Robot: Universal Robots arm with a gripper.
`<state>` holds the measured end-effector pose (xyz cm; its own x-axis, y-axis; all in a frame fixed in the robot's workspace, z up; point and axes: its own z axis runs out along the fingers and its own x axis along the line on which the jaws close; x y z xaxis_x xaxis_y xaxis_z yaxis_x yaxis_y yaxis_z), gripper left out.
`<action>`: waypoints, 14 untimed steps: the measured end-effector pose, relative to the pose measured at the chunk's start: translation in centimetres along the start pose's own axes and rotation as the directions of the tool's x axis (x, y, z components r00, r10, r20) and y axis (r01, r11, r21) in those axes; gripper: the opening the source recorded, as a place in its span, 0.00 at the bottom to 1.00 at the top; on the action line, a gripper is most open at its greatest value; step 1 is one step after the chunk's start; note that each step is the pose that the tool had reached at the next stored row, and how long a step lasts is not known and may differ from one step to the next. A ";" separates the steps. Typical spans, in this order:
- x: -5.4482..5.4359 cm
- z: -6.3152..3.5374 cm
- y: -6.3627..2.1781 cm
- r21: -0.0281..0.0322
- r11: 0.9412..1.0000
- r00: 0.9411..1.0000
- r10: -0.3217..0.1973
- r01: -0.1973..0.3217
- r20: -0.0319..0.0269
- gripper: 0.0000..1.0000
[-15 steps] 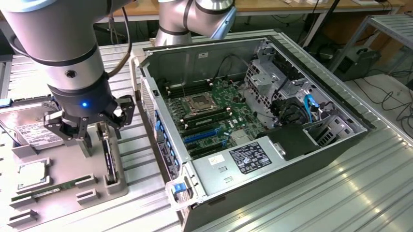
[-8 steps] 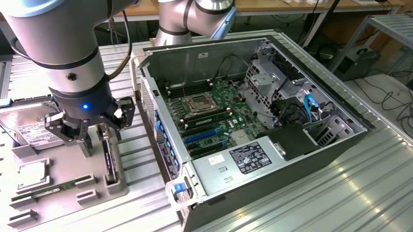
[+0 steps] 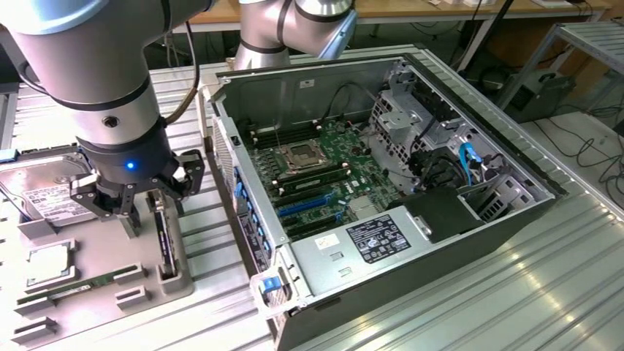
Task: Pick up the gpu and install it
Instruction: 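Pick up the gpu and move the gpu toward the slot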
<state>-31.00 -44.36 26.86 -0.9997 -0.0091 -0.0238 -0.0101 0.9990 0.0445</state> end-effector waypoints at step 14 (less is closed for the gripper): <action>0.0 0.87 -0.22 0.000 1.000 1.000 0.000 0.000 -0.001 0.60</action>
<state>-30.98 -44.54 25.98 -0.9997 -0.0092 -0.0227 -0.0102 0.9990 0.0445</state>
